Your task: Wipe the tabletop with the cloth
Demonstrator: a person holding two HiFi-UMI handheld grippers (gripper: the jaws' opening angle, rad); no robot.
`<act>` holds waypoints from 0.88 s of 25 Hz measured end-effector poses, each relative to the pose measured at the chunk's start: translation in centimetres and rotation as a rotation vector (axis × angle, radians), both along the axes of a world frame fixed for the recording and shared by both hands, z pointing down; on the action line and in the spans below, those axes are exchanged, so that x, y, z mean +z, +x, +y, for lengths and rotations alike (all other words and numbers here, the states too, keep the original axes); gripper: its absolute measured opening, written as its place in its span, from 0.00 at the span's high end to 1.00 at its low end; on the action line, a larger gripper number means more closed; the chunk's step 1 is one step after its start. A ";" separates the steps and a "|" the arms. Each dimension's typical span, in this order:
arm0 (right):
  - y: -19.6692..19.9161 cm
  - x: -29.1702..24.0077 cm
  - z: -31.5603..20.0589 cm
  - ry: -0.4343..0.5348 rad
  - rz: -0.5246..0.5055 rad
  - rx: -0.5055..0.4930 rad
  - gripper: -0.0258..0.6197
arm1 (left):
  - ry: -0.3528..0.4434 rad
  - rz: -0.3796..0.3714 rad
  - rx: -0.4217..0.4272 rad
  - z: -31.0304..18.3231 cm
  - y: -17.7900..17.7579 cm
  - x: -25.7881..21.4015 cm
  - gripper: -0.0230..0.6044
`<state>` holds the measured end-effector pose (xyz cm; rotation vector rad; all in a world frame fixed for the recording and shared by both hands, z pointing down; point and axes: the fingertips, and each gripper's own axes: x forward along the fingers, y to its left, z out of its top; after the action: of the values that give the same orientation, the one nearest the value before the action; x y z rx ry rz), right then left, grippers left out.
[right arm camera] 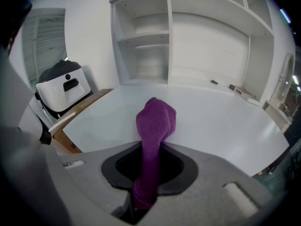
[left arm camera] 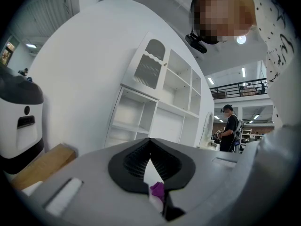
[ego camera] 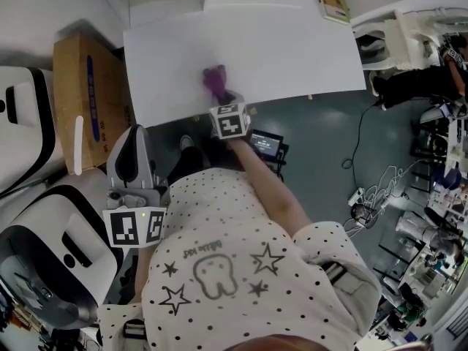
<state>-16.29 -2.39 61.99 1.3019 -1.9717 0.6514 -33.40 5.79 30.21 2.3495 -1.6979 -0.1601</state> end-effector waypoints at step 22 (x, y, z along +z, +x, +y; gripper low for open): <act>-5.0 -0.1 0.7 0.023 -0.003 -0.004 0.87 | -0.002 -0.002 -0.077 2.3 -5.9 0.3 0.97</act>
<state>-21.28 -1.68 61.89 1.3113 -1.9889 0.6303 -39.32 8.12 30.50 2.2853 -1.7896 -0.1695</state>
